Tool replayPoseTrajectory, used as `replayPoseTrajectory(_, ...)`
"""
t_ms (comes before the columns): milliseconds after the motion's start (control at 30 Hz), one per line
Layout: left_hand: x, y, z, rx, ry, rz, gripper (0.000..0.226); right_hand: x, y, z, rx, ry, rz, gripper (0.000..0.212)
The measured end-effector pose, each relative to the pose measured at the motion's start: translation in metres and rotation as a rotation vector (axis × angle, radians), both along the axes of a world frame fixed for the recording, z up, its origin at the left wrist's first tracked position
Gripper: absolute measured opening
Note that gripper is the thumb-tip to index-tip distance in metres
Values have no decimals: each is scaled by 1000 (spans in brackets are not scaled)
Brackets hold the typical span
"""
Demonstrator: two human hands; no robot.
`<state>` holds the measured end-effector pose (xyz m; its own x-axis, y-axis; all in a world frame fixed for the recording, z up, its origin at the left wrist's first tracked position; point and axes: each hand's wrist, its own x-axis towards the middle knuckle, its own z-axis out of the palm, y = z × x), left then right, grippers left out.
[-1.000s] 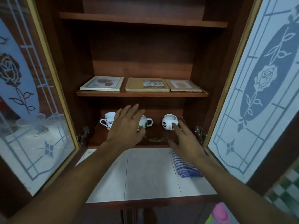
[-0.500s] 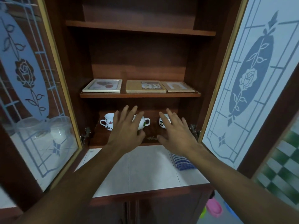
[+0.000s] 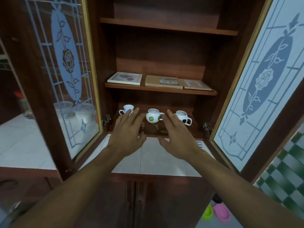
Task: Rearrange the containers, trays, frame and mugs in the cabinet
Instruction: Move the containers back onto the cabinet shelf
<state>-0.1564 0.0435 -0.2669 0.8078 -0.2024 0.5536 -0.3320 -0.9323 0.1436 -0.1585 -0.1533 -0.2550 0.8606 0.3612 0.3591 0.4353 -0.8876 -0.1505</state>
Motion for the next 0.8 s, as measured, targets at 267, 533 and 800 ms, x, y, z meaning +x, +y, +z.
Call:
replayPoseTrajectory(267, -39, 47, 4, 34, -22, 14, 64, -35, 46, 6, 53, -15, 5, 77)
replayPoseTrajectory(533, -79, 94, 8, 48, 1, -25, 65, -77, 99, 2, 27, -1, -6, 79)
replayPoseTrajectory(800, -119, 128, 10, 43, 7, 50, 64, -107, 137, 3, 6, -22, 67, 74)
